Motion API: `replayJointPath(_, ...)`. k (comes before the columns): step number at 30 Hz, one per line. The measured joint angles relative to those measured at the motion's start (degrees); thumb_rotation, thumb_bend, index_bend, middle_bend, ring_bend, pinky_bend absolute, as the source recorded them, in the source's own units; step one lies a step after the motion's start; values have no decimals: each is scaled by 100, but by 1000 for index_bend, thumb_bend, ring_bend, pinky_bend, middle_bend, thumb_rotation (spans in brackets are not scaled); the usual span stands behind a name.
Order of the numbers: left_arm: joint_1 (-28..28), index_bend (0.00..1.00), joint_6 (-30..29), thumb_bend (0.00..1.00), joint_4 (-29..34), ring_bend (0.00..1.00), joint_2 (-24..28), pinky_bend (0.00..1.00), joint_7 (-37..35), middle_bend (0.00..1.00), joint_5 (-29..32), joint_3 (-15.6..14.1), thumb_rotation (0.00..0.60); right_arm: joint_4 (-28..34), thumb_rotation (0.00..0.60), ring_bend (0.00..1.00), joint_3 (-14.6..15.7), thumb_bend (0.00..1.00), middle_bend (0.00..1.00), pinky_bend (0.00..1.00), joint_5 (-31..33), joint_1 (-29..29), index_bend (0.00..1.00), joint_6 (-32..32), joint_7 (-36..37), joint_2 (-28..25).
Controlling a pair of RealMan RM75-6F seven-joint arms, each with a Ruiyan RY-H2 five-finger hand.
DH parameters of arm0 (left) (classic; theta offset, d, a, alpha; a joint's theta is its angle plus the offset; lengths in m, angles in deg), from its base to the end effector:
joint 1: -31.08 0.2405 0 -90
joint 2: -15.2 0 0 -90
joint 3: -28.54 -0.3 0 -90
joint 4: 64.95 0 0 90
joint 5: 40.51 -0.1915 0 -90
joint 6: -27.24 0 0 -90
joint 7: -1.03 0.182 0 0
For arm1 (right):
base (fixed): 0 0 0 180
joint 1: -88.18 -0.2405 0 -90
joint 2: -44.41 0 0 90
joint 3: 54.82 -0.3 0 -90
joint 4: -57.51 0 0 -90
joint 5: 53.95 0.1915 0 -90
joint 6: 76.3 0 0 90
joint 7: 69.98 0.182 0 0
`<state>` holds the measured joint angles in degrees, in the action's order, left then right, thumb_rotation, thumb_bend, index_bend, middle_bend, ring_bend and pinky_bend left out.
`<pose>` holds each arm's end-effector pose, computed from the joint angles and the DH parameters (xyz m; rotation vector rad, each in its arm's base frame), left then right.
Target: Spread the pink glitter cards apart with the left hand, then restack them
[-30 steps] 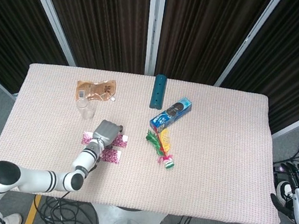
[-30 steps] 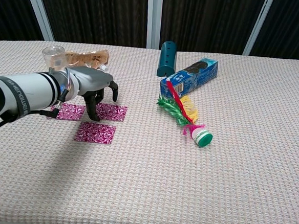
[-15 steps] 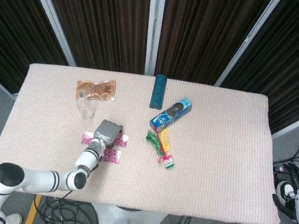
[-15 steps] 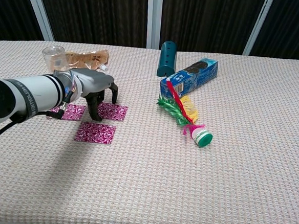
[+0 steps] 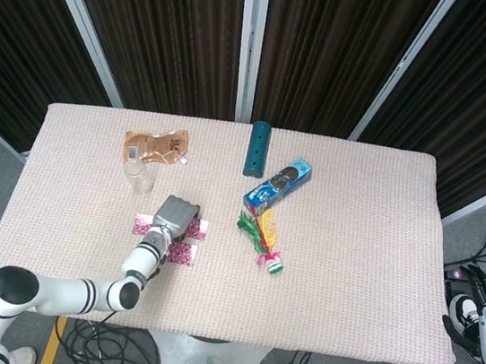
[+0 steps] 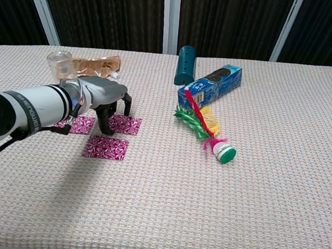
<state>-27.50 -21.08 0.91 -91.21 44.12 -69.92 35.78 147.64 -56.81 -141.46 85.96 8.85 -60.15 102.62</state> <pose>-0.1526 0.4341 -0.1281 -1.9379 -0.9565 -0.4791 -0.3593 -0.2023 0.2320 1.3676 -0.9519 0.9003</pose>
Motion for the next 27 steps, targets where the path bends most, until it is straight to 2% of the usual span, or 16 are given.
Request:
replayJointPath(12, 134, 458, -195, 275, 388, 928, 284, 964, -60, 897, -172, 43, 600, 36, 595, 0, -4, 183, 102, 0, -33, 22, 131, 62, 13, -26)
replayJointPath(20, 310, 450, -532, 276, 1376, 928, 832, 966, -14, 896, -190, 8, 600, 13, 594, 0, -3, 184, 102, 0, -88, -16, 131, 35, 51, 11)
replayJointPath(27, 483, 449, -997, 276, 2223, 928, 1153, 967, 168, 895, -99, -164, 600, 19, 595, 0, 9, 184, 101, 0, -156, -42, 131, 35, 48, 17)
